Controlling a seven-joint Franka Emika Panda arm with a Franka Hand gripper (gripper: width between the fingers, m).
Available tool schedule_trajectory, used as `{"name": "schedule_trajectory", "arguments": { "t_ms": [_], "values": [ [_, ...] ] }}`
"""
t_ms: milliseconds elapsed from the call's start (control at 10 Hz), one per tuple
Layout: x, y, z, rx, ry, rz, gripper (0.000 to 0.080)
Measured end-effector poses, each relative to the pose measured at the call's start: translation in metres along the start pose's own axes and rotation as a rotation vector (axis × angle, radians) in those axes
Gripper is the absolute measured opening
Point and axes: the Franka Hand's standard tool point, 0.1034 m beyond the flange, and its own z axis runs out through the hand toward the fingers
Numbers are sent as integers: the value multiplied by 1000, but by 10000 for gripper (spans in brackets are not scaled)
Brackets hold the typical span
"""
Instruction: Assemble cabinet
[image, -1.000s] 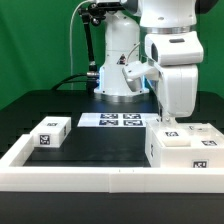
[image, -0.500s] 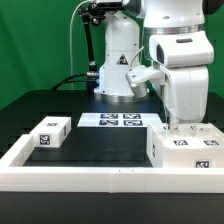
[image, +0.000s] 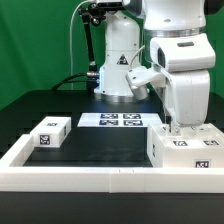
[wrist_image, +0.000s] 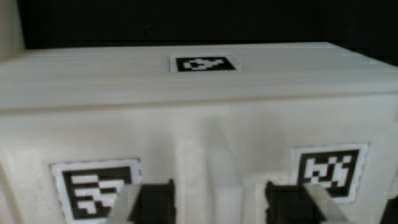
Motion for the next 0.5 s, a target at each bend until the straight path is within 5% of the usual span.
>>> {"name": "schedule_trajectory", "arguments": {
  "t_ms": [200, 300, 500],
  "values": [
    [0, 0, 0, 0, 0, 0, 692],
    [0, 0, 0, 0, 0, 0, 770],
    [-1, 0, 0, 0, 0, 1, 797]
  ]
}}
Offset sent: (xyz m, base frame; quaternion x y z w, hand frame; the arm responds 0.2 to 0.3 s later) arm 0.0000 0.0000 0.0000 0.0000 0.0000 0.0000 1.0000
